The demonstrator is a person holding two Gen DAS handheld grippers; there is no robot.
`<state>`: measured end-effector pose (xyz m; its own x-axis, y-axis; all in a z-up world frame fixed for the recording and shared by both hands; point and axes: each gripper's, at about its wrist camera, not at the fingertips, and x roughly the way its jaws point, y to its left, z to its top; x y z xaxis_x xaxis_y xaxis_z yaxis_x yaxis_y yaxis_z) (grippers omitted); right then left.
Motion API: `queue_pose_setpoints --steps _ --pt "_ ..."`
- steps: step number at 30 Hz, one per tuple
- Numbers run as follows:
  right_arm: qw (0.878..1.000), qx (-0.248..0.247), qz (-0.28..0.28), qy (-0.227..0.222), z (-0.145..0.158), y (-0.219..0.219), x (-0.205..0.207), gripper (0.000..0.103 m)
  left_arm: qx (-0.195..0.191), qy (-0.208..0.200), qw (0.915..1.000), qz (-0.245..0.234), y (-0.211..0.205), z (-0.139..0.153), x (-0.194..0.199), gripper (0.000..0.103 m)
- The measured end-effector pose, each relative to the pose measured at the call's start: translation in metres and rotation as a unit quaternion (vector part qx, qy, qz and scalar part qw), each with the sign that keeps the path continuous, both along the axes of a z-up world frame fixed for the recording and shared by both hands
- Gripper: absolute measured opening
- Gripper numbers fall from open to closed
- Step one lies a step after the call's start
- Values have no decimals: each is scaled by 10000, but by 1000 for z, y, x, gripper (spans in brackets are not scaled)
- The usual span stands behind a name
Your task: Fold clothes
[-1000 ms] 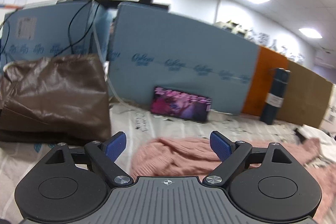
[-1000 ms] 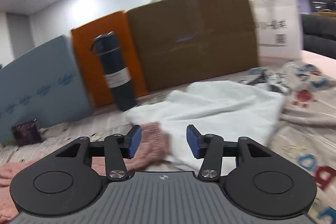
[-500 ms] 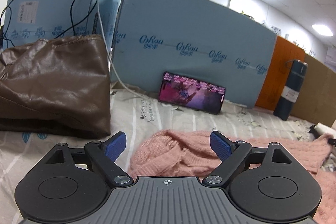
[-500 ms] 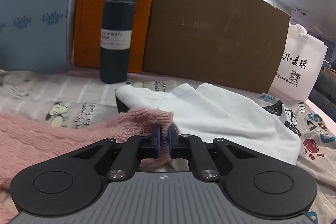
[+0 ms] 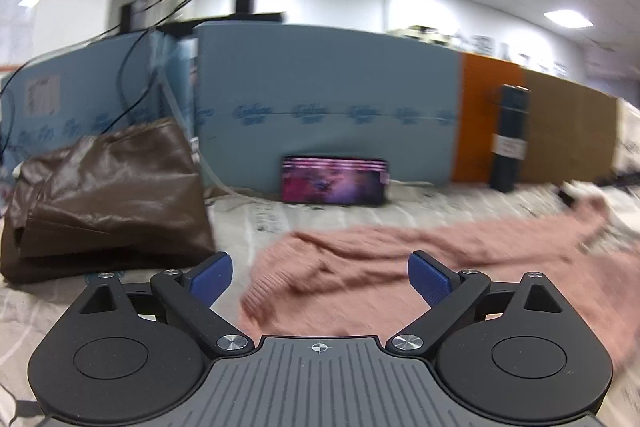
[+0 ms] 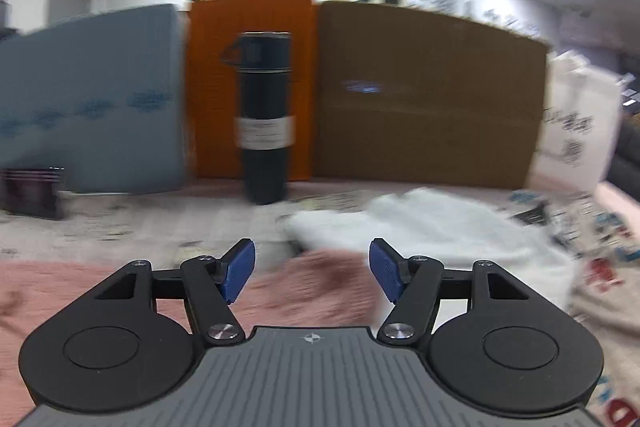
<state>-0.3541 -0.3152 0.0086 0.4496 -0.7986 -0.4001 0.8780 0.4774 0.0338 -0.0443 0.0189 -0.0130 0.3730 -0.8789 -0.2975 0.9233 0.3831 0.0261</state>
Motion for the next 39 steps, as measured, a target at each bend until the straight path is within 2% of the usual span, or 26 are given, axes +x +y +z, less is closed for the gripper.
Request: queue_pose_setpoints --steps 3,7,10,13,14,15,17,19,24,29,33,36,39 --pt "9900 735 1146 -374 -6 20 23 61 190 -316 9987 -343 12 -4 -19 100" --pt "9529 1628 2511 -502 -21 47 66 61 769 -592 9943 -434 13 -15 -35 100" --pt "9362 1792 3005 -320 -29 62 95 61 1321 -859 9873 -198 7 -27 -42 101" --pt "9239 1876 3336 -45 -37 75 115 57 1319 -968 9865 -86 9 -31 -46 103" --pt "9236 1835 3365 49 -40 82 118 47 1302 -986 9865 -68 10 -32 -47 103" --pt "9232 1791 3398 136 -44 88 120 44 1288 -995 9866 -62 11 -33 -47 103" --pt "9201 1646 3550 154 -43 96 118 24 1216 -1024 9873 -71 13 -32 -48 103" --pt "9174 1556 3662 82 -40 101 113 15 1119 -1045 9882 -84 15 -30 -48 103" --pt "9192 1358 3679 -372 -20 109 89 13 740 -928 9929 -34 16 -23 -44 103" --pt "9198 1294 3635 -716 0 119 62 13 382 -504 9980 -78 12 -14 -40 103" --pt "9311 1049 3471 -399 -8 125 65 13 374 -448 9969 -523 0 -12 -51 103" --pt "9380 928 3339 -14 -21 126 75 14 693 -560 9942 -604 -12 -17 -60 103" --pt "9474 720 3095 385 -34 129 82 24 985 -622 9919 -512 -20 -23 -63 103"
